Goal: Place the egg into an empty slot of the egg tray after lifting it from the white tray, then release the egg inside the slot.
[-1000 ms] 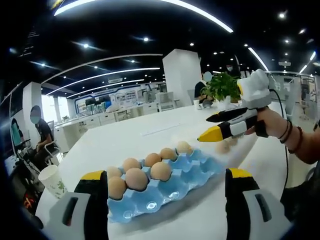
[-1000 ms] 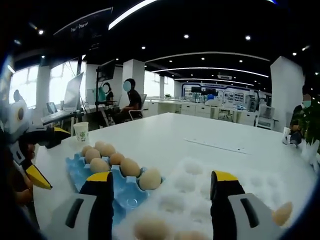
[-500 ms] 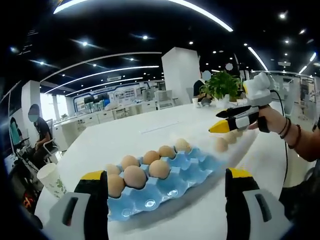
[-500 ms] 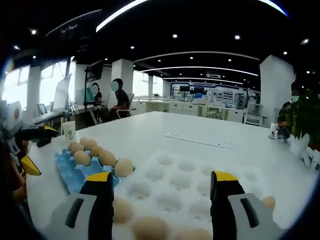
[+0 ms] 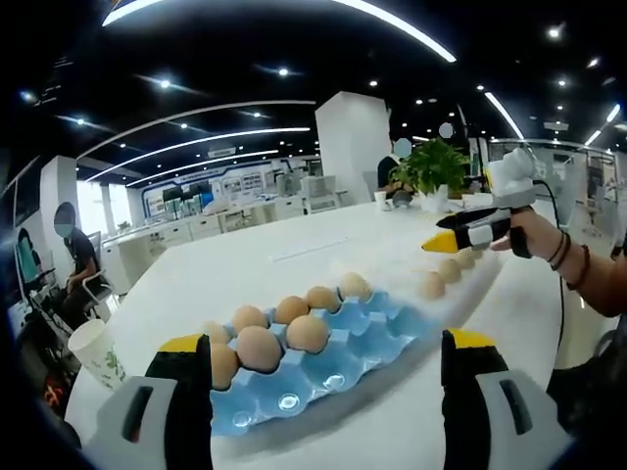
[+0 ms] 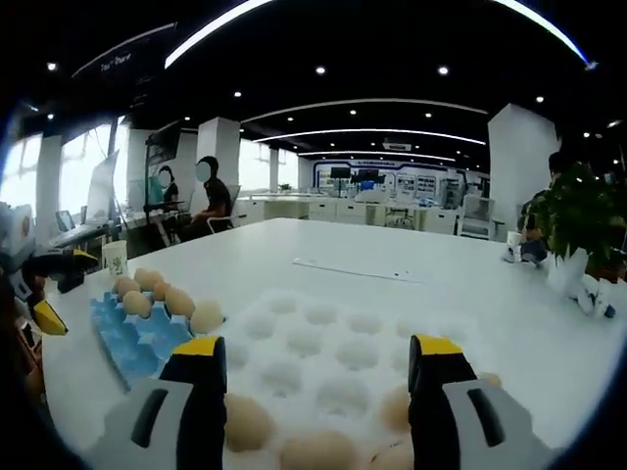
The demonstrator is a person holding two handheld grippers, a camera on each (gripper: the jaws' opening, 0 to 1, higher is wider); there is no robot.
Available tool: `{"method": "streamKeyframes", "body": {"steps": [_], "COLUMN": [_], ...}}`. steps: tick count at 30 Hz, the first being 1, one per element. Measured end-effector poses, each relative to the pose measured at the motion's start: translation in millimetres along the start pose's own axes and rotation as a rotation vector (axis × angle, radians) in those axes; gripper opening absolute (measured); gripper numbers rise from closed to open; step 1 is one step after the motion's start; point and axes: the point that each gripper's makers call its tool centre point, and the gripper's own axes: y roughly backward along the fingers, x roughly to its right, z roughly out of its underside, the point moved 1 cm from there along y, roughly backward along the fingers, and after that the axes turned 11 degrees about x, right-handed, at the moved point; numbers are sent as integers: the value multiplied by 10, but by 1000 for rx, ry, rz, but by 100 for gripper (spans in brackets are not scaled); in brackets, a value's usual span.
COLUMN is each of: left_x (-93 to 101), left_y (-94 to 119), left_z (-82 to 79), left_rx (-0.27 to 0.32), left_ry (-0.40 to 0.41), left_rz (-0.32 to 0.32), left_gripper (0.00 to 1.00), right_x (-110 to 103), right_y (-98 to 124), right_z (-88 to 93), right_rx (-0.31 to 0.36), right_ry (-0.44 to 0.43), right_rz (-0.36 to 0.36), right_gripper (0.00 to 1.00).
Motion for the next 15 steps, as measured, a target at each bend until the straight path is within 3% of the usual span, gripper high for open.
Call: {"method": "streamKeyframes", "body": {"steps": [15], "left_x": [11], "left_y": [-4], "left_z": [11], "left_rx": [-5], "left_ry": [-5], "left_rz": [2], "left_gripper": [100], "right_x": [327], "right_y": [118], "right_z": [96], "right_rx": [-17], "right_ry": [-33], "right_rz": [82], "right_gripper": [66]}}
